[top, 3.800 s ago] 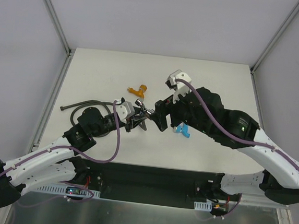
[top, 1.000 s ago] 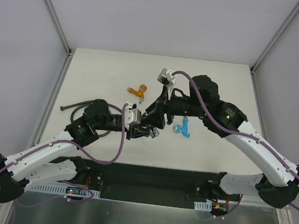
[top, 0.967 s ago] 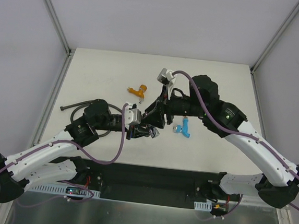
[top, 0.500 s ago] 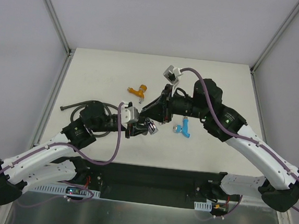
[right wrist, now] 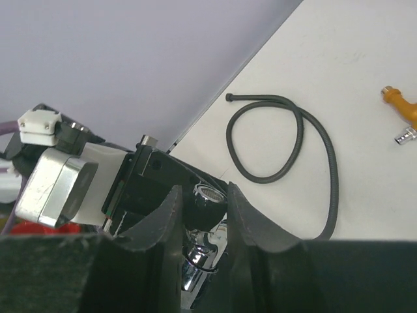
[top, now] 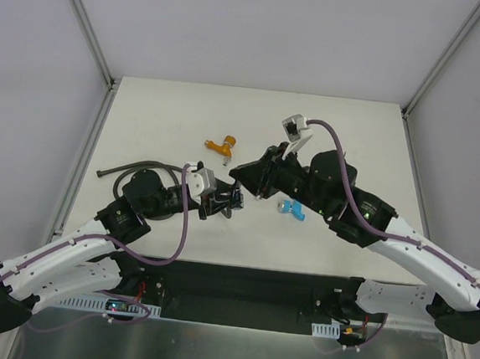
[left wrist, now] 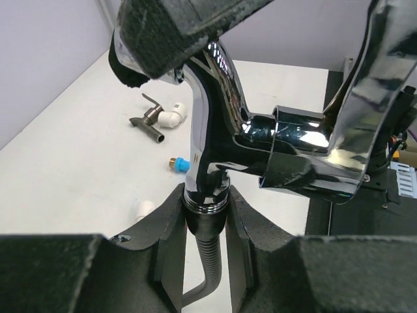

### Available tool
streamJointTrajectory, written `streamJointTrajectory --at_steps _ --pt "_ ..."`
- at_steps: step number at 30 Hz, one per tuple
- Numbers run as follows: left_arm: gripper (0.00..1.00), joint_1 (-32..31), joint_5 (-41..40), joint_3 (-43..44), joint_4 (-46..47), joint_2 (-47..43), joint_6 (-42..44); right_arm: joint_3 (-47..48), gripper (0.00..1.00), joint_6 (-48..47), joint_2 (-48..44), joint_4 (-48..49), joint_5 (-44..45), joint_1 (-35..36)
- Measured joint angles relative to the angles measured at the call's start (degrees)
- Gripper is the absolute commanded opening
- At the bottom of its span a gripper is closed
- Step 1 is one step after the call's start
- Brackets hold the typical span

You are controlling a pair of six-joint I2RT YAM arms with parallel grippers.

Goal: Install the water faucets

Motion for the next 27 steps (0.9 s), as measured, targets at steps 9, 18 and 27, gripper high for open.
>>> streamJointTrajectory --at_steps 9,18,27 --pt "0.00 0.0 -3.8 -1.8 1.1 -0.6 -0.2 -1.8 0.18 7.0 0.0 0.5 13.3 3.5" --pt "0.00 0.1 -2.4 -1.8 2.5 -0.6 -0.2 -1.7 0.86 1.9 -0.6 -1.7 16.1 3.7" --pt "0.00 0.1 6.6 0.6 3.2 1.6 -0.2 3.6 1.00 -16.6 -7.3 -11.4 11.8 0.9"
